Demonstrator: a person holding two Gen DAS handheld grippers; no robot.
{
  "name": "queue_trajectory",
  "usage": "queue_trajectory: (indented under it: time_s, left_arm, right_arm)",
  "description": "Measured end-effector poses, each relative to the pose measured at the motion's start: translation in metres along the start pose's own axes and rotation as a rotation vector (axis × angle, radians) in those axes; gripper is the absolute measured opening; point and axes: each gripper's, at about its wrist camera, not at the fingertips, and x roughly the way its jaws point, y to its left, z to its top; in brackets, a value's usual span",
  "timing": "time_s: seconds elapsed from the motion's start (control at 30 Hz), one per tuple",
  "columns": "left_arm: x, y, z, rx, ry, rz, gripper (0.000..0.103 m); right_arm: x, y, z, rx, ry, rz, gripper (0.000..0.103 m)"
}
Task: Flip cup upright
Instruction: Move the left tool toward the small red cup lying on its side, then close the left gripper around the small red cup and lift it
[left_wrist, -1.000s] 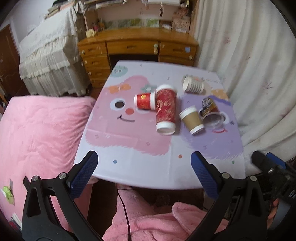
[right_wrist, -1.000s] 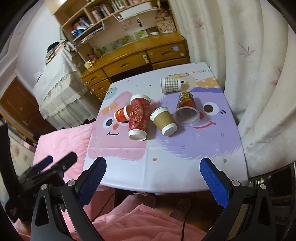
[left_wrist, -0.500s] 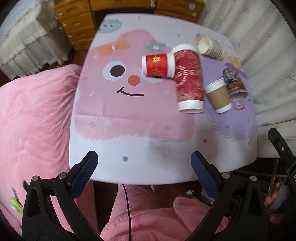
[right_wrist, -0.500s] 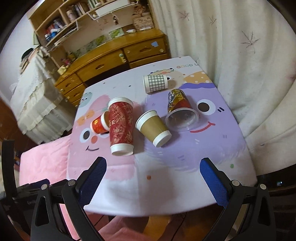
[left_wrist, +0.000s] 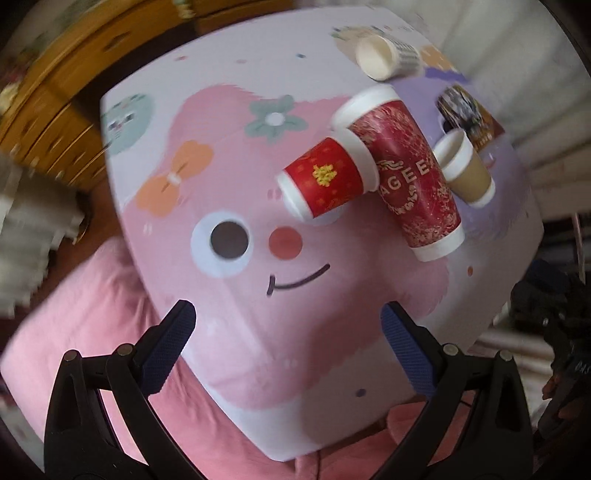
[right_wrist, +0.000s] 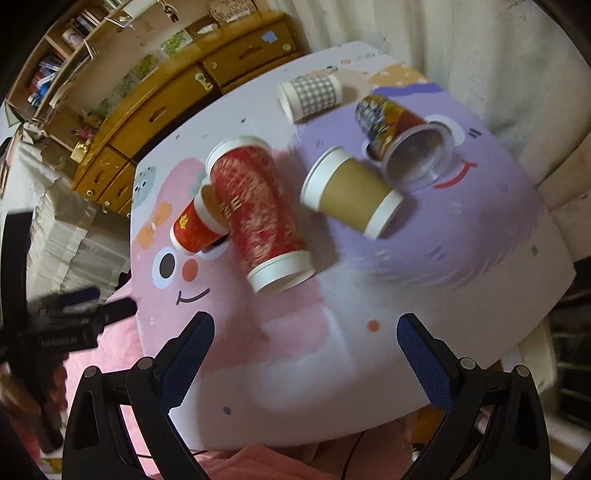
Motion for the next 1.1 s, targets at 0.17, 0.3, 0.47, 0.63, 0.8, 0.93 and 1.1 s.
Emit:
queue_trajectory:
  time_s: [0.17,0.3,0.47,0.63,0.8,0.93,1.1]
  left_arm:
    - [0.019,-0.011,0.027,0.199,0.01,0.016,0.1]
    - [0.034,-0.033,0.042,0.4,-0.012,0.013,0.1]
    - [0.051,-0.054,0.046,0.564,-0.072,0.043,0.1]
    - [0.065,-0.063,0.044,0.653,-0.177,0.062,0.1]
    - [0.081,-0.059,0.037,0.704,-0.243,0.053,0.1]
    - [0.092,-0.057,0.038,0.712,-0.243,0.055,0.089]
    - [0.105,-0.05,0.043,0.692,-0.229,0.049,0.063]
  right_arm:
    - [0.005,0.031,-0.013,-0.051,-0.005,-0.037,0.101]
    - [0.004,0.049,-0.024,-0.101,0.011,-0.091,0.101]
    - [0.004,0.067,-0.04,-0.168,0.04,-0.16,0.101]
    - [0.0,0.076,-0.054,-0.219,0.053,-0.211,0.101]
    - [-0.003,0.081,-0.067,-0.252,0.076,-0.24,0.101]
    - [-0.002,0.079,-0.071,-0.239,0.09,-0.238,0.101]
    - [-0.002,0.079,-0.073,-0.23,0.099,-0.241,0.101]
